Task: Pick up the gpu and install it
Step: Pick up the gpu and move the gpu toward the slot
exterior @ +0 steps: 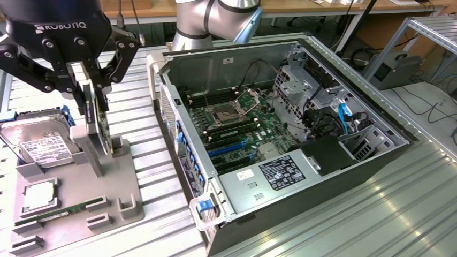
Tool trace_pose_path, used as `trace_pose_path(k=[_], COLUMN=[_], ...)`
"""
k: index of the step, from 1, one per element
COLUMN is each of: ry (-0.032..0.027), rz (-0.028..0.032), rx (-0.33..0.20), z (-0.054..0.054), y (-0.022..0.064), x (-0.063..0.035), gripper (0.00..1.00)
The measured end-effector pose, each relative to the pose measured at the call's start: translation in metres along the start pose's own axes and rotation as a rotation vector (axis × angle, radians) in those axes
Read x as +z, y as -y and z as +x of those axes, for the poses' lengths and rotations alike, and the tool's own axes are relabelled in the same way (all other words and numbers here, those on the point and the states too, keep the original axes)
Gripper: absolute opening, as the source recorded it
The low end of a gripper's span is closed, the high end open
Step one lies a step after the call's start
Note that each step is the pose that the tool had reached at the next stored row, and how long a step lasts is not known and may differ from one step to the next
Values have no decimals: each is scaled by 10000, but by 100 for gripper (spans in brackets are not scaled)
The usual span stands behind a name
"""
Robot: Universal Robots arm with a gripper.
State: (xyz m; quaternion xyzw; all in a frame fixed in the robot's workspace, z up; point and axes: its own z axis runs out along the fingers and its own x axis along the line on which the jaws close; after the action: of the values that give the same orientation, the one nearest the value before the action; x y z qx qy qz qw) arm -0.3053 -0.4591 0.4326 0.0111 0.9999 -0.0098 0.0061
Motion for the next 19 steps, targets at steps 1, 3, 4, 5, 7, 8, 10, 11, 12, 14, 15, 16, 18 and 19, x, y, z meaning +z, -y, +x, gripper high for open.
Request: trace_pose_path(k=[1,3,4,5,7,8,10,11,12,14,15,16,18,19], ry=[0,-1,-1,-1,0,-1,-4,-6,-5,-9,-8,-6,-7,-8], rz=[-3,-10,-15,-21,-38,-57,-130,-175,-238,-353,-371,-375,-375,-374], rx=[0,0,0,0,-1,0,0,1,2,3,4,5,5,4], z=[-19,-64,-88,-109,-155,-184,-227,-238,-249,-270,-274,-275,-275,-276], y=[0,-1,-2,-2,-4,-4,-5,-5,-5,-6,-6,-7,-6,-6], x=[0,-1,-3,-4,-5,-7,-11,-13,-13,-21,-23,-23,-23,-24], gripper=[27,27,27,27,27,27,27,27,27,27,27,27,27,27])
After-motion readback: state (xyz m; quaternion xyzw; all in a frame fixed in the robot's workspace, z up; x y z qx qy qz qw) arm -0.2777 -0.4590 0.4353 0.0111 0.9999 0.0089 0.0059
